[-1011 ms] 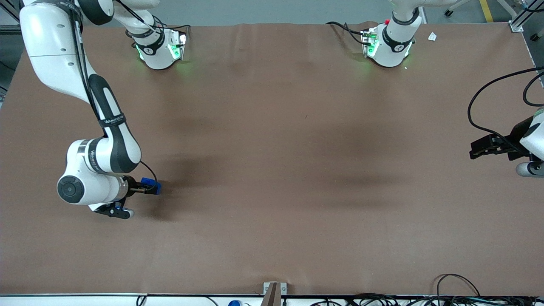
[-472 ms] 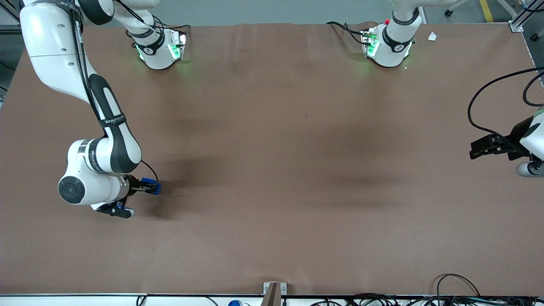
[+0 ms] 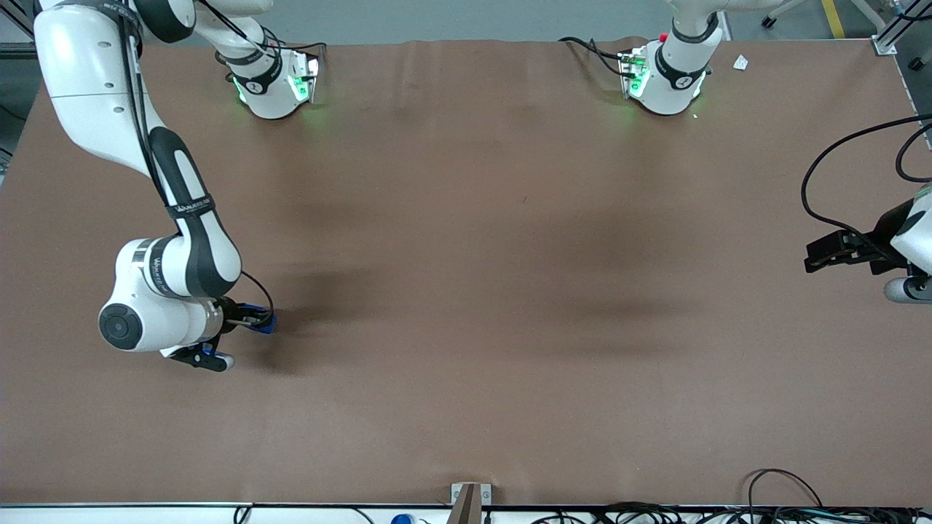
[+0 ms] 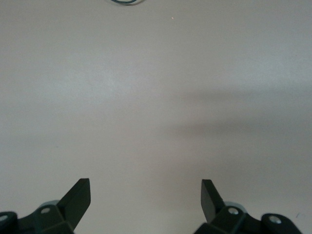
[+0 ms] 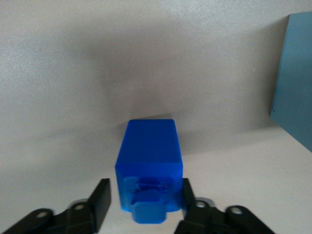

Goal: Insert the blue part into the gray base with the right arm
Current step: 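Close the right gripper on the blue block's sides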

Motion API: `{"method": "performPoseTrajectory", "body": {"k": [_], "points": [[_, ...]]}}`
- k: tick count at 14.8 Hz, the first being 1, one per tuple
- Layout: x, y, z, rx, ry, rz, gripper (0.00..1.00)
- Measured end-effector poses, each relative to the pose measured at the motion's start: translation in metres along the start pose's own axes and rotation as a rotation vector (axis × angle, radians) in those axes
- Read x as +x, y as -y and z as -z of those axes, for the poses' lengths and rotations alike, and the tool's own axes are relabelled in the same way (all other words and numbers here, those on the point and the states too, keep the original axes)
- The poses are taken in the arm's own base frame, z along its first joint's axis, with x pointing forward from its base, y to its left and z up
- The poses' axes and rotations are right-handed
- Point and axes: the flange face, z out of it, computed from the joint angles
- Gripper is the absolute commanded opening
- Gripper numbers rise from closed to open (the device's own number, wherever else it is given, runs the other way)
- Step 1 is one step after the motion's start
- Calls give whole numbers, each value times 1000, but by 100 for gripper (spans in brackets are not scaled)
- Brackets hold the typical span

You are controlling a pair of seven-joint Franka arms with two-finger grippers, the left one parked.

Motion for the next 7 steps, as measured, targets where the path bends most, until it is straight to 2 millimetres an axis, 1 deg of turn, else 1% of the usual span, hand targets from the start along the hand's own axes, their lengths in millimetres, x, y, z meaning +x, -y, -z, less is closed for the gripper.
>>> {"method": "performPoseTrajectory", "body": {"k": [7], "points": [[2,-1,3,4,-12,-1,61]]}}
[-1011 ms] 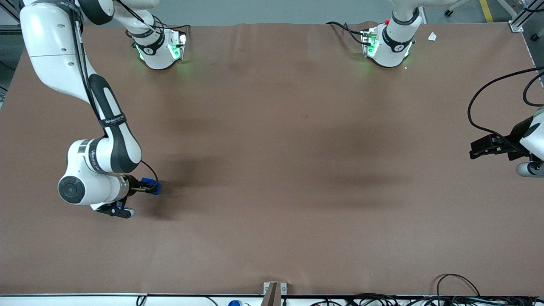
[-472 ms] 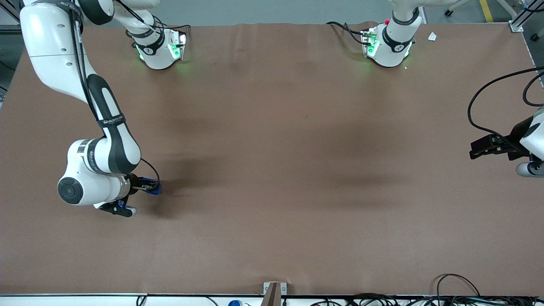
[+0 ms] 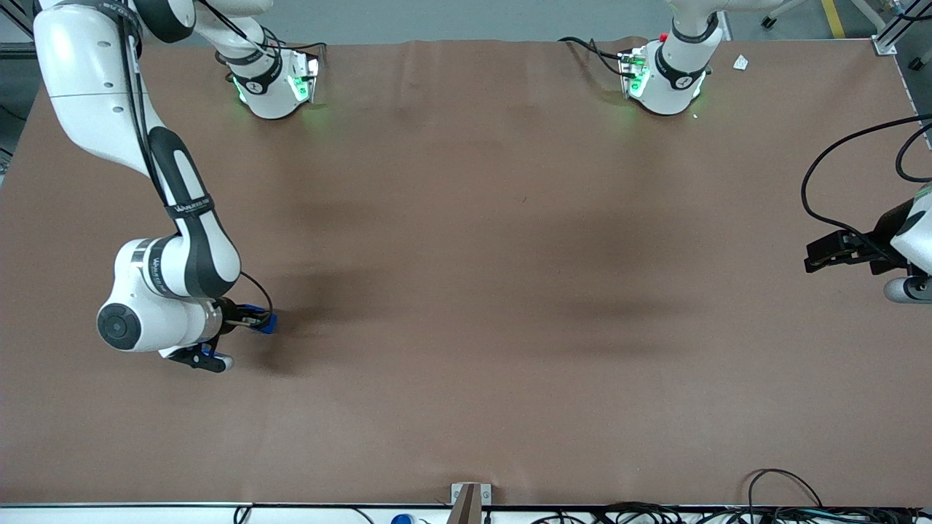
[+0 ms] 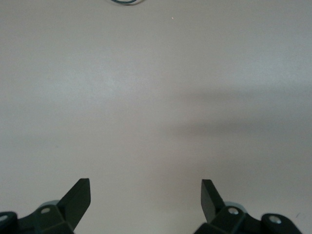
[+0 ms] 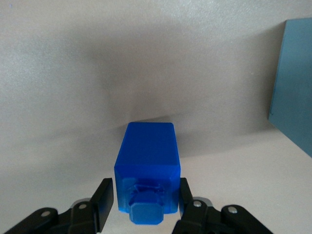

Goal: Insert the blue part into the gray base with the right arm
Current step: 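Close the right gripper on the blue block's sides, then lift the blue block and carry it over the gray base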

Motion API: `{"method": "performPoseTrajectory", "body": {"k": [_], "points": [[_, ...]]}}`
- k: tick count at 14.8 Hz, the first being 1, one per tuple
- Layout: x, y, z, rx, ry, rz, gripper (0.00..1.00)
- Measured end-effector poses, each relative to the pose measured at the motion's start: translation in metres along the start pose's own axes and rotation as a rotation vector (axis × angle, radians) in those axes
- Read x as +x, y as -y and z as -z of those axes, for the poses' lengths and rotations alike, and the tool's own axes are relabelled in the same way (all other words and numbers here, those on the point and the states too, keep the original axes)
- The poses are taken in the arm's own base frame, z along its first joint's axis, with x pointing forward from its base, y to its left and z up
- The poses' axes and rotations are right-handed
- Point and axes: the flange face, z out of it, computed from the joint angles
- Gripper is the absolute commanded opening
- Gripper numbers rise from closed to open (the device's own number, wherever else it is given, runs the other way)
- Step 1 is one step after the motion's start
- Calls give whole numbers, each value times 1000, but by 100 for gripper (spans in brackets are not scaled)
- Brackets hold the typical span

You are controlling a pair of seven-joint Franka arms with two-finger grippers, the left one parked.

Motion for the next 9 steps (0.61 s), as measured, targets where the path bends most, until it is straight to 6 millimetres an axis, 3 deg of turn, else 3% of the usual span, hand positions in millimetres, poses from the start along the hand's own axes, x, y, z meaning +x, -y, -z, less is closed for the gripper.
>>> {"method": "performPoseTrajectory", "body": {"k": [1,2,4,6,9], "points": [[1,0,1,1,-4,0,61],[1,0,3,2,-8,0,53],[2,0,4,3,-11,0,29],[2,0,5,4,-12,0,12],[2,0,5,4,-13,2,1]]}}
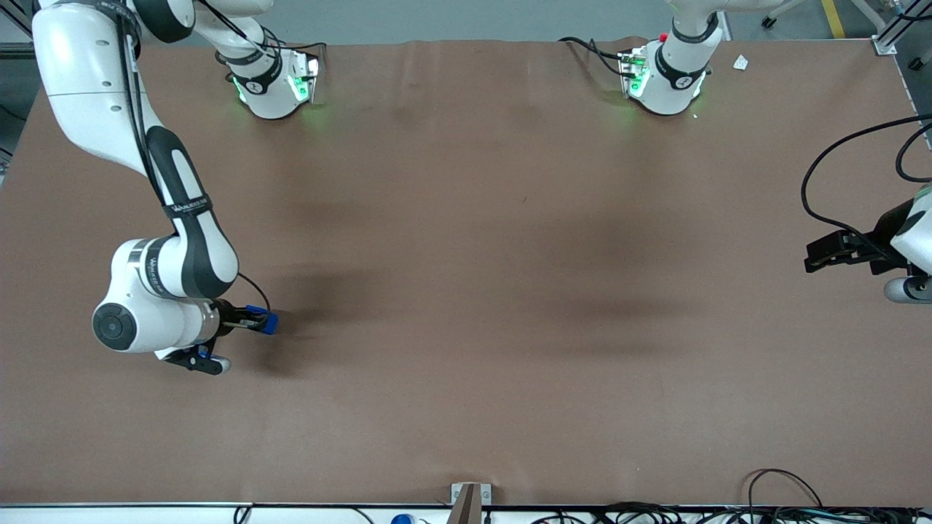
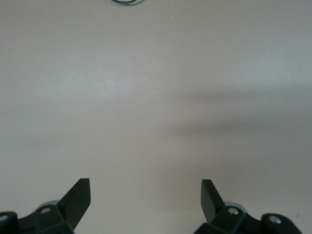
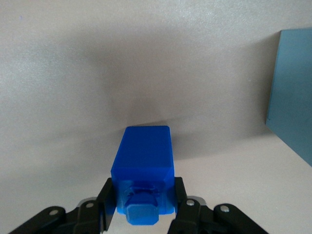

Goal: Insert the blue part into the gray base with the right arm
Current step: 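Lift the blue block and carry it over the gray base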

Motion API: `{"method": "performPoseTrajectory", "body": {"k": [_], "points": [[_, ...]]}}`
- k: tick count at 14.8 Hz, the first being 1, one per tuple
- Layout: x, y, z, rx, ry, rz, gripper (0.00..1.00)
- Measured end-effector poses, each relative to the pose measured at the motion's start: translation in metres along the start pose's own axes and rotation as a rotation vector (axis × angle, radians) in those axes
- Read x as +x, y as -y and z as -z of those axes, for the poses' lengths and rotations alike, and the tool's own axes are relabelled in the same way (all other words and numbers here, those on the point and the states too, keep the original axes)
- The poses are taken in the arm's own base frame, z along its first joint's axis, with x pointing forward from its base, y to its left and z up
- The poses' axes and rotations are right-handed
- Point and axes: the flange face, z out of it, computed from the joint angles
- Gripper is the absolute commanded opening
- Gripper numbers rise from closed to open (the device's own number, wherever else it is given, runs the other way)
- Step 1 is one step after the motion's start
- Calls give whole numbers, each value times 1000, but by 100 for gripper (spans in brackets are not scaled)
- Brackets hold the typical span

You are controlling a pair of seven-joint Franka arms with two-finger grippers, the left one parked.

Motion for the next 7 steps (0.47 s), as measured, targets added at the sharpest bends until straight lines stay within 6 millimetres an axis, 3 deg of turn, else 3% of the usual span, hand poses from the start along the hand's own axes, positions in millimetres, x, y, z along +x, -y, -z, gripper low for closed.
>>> {"method": "performPoseTrajectory", "body": {"k": [3,4,7], "points": [[1,1,18,-3,0,5,1],[0,-2,33,-12,7,7,1],[-7,-33,106,-58,25,-4,1]]}}
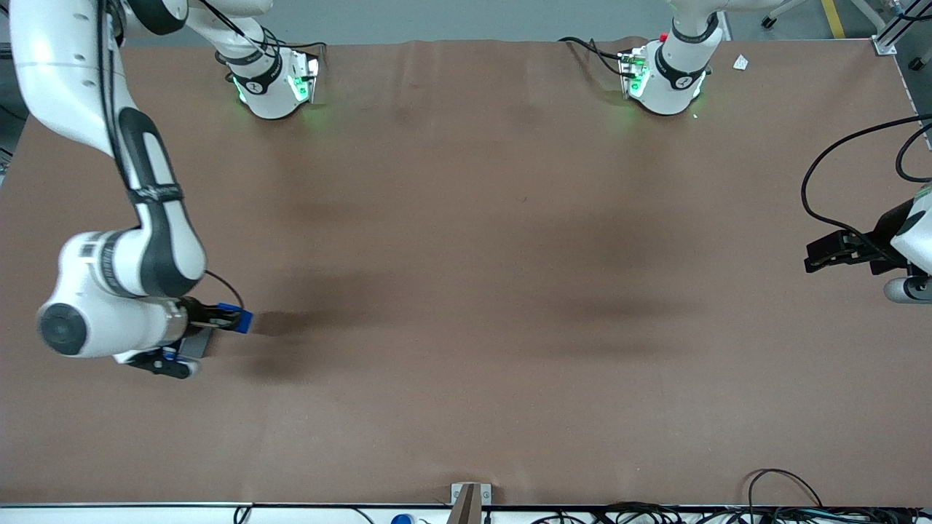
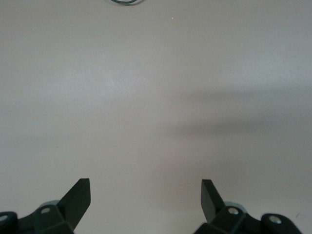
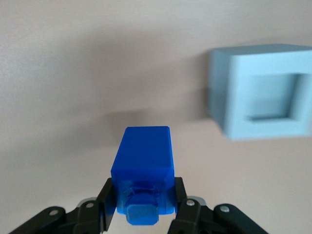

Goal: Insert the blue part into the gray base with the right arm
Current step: 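Lift the blue block and carry it over the gray base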

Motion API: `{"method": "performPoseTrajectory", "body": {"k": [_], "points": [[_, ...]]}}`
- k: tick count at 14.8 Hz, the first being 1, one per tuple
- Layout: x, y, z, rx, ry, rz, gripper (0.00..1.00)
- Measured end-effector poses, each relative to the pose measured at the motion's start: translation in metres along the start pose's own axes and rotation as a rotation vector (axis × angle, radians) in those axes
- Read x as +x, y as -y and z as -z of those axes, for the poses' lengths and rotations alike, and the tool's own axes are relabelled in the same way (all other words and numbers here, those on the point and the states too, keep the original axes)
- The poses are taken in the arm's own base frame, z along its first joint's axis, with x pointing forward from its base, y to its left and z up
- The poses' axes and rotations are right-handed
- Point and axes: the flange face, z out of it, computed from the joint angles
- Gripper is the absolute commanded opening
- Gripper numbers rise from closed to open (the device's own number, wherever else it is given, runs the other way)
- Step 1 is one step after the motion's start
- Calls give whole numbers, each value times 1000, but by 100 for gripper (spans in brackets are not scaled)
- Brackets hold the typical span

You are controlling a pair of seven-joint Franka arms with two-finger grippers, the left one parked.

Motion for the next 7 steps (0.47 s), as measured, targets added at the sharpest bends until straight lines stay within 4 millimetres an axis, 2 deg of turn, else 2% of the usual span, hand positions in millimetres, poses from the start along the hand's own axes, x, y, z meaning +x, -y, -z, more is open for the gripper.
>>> {"method": "performPoseTrajectory", "body": {"k": [2,4,7], "points": [[-4,-33,31,-22,6,-25,1],[-3,-64,40,-28,20,-45,1],[1,-99,48,-44,20,-62,1]]}}
